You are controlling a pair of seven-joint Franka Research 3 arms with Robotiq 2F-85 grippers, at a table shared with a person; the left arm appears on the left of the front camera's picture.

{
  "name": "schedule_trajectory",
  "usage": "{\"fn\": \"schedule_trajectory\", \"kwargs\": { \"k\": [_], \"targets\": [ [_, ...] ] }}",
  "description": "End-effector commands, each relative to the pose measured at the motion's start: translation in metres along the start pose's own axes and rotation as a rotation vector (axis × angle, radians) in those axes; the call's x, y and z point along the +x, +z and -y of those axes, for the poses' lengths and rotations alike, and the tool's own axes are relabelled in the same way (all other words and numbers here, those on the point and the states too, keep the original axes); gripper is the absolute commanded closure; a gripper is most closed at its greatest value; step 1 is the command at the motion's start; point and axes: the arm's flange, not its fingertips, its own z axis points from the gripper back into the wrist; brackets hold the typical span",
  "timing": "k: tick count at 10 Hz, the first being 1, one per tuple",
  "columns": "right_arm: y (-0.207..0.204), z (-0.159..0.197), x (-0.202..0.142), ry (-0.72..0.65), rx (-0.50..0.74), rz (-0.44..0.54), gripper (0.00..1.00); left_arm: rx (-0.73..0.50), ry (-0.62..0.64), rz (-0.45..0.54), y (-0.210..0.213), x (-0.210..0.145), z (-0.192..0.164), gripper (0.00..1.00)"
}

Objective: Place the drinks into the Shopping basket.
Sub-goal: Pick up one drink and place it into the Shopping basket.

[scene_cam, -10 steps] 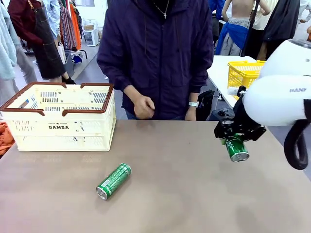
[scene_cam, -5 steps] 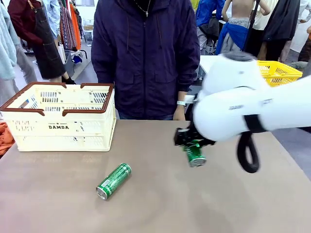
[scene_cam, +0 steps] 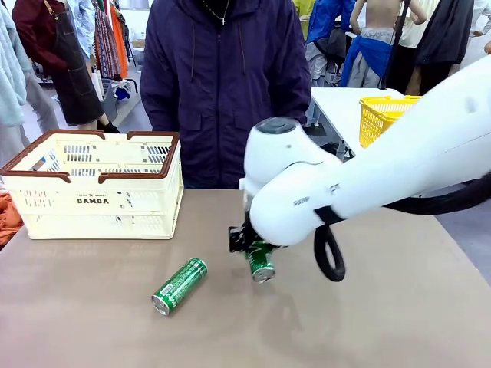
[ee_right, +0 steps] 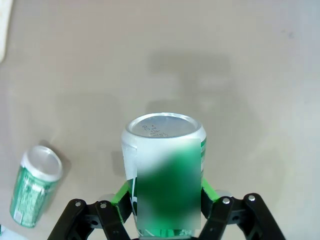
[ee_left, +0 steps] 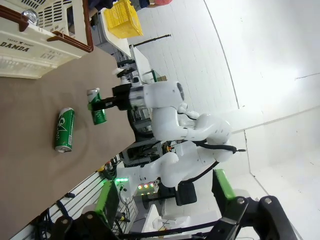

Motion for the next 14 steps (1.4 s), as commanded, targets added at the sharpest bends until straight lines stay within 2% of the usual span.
{"fn": "schedule_trajectory", "kwargs": {
  "k": [1, 4, 5, 6, 7, 14],
  "targets": [
    [-0.017, -0.027, 0.015, -0.024, -0.015, -0.02, 1.0, -0.002, -0.012, -0.011, 0.001, -0.002, 0.002, 0.0],
    [-0.027, -0.024, 0.016, 0.0, -0.062, -0.064, 1.0, -0.002, -0.012, -0.011, 0.001, -0.002, 0.002, 0.0],
    [-0.027, -0.022, 0.015, 0.009, -0.059, -0.075, 0.91, -0.002, -0.012, -0.011, 0.001, -0.002, 0.002, 0.0],
    [-0.027, -0.021, 0.014, 0.016, -0.063, -0.079, 0.32, -0.002, -0.012, -0.011, 0.001, -0.002, 0.002, 0.0],
    [-0.027, -0.021, 0.014, 0.012, -0.063, -0.083, 0.0, -0.002, -0.012, -0.011, 0.001, -0.002, 0.002, 0.0],
    [-0.016, -0.013, 0.014, -0.005, -0.06, -0.072, 0.0, -0.002, -0.012, -0.011, 0.001, -0.002, 0.002, 0.0]
  ]
}}
